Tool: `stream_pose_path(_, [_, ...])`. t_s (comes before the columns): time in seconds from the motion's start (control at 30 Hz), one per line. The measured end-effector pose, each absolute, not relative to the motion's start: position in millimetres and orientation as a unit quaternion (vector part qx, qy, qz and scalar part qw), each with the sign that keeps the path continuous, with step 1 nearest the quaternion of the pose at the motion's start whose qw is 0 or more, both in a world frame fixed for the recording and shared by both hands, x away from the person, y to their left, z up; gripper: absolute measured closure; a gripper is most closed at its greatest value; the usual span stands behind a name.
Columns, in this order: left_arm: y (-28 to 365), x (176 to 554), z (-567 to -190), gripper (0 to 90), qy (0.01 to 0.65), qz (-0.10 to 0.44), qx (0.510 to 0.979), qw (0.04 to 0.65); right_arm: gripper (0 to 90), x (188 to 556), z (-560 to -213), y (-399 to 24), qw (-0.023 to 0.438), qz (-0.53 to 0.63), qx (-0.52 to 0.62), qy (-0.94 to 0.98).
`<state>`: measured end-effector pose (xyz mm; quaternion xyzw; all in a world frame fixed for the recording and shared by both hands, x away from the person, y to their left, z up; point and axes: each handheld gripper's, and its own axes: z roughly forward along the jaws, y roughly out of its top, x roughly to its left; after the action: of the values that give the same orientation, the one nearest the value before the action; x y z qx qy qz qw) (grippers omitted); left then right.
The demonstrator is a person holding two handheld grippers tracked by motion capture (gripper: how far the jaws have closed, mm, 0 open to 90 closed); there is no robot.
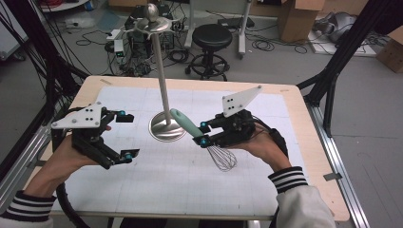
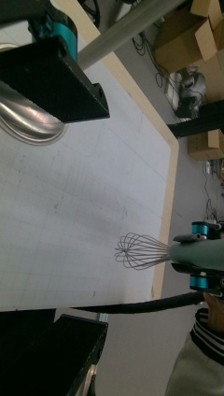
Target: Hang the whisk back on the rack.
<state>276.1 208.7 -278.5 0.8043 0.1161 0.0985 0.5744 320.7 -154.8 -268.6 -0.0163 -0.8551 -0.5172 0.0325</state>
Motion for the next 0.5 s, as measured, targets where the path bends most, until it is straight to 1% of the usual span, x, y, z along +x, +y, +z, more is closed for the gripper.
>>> stream_pose_path(0.5, [178, 288, -254, 1.8, 0.059, 0.07, 0.818, 0.568, 69.2, 318, -268, -150, 0.039, -0.529, 0.005, -0.848])
